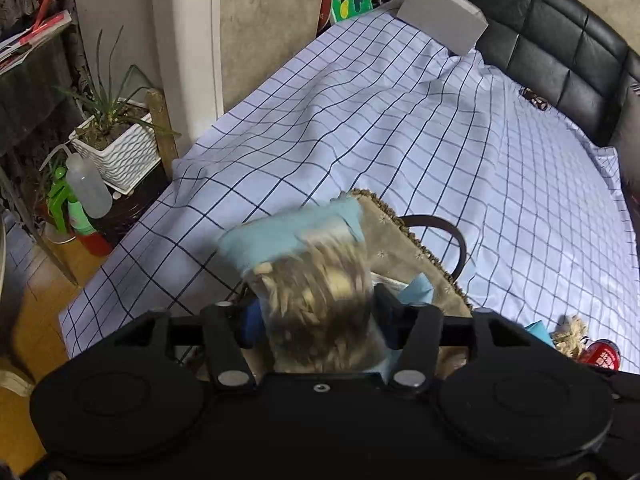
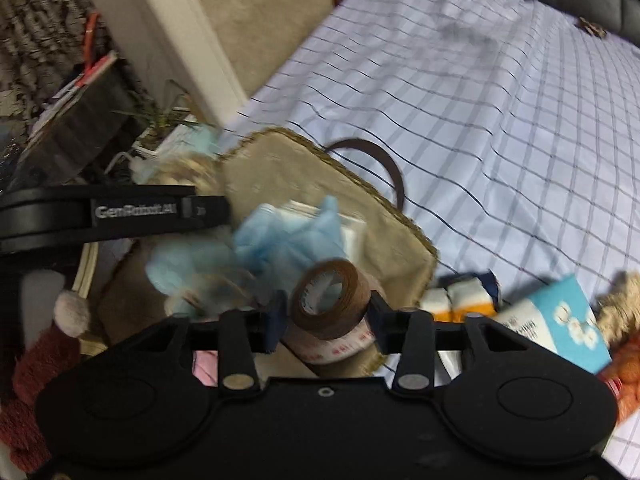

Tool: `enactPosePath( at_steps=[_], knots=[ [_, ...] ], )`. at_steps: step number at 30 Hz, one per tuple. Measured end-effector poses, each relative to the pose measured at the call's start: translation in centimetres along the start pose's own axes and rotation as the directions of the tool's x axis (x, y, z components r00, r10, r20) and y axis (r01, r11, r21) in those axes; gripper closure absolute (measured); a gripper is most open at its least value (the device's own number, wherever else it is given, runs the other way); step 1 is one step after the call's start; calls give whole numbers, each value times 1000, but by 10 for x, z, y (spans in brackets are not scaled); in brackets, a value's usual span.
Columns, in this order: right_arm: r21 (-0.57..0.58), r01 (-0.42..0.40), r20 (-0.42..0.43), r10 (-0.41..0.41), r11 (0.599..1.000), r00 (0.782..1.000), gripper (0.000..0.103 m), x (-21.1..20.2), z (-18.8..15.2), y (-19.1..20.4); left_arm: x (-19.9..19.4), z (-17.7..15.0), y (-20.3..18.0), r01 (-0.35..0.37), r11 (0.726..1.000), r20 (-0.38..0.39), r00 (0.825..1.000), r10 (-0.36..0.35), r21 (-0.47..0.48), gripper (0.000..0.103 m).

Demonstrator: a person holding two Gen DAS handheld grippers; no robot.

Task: Organize soft objects
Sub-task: 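Carry the herb sachet and tape roll over the wicker basket with both tools, then open both tools to drop the sachet and tape roll into the basket, then withdraw both tools from the basket back over the remaining items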

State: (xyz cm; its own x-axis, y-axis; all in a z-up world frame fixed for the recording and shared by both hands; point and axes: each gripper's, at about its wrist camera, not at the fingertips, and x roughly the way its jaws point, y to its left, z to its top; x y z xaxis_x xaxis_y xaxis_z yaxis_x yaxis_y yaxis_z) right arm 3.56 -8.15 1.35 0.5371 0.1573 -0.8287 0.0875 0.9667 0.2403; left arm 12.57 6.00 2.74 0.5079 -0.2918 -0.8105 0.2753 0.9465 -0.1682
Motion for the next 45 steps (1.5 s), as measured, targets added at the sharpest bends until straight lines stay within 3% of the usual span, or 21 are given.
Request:
enactPosePath(
  at_steps=[2,7,14,23,31,40,45],
  knots=[
    [-21,13,28,-12,1000,1000,37,-1,-2,3,-6,0,0,-18,1000,25,1000,18,5,31],
    [-42,36,33,-35,998,999,37,-6,-6,2,-14,0,-4,-81,997,92,993,80,14,29],
    [-10,97,21,-97,995,995,37,-16,-13,-22,-12,0,-21,-70,997,78,995,67,38,28],
    [35,184,-46,-182,982,982,35,-32,-40,-66,-9,-16,-72,-42,986,60,998,33,160,20],
    [96,268,-109,-257,959,960,28,-49,-75,-116,2,-39,-125,20,960,-7,1000,-19,281,15],
    [158,412,-156,-389,898,908,26,-65,-119,-179,22,-55,-174,75,939,-81,995,-51,337,15],
    [237,442,-178,-409,865,895,24,-74,-134,-210,34,-64,-196,88,927,-110,993,-51,364,15]
  ],
)
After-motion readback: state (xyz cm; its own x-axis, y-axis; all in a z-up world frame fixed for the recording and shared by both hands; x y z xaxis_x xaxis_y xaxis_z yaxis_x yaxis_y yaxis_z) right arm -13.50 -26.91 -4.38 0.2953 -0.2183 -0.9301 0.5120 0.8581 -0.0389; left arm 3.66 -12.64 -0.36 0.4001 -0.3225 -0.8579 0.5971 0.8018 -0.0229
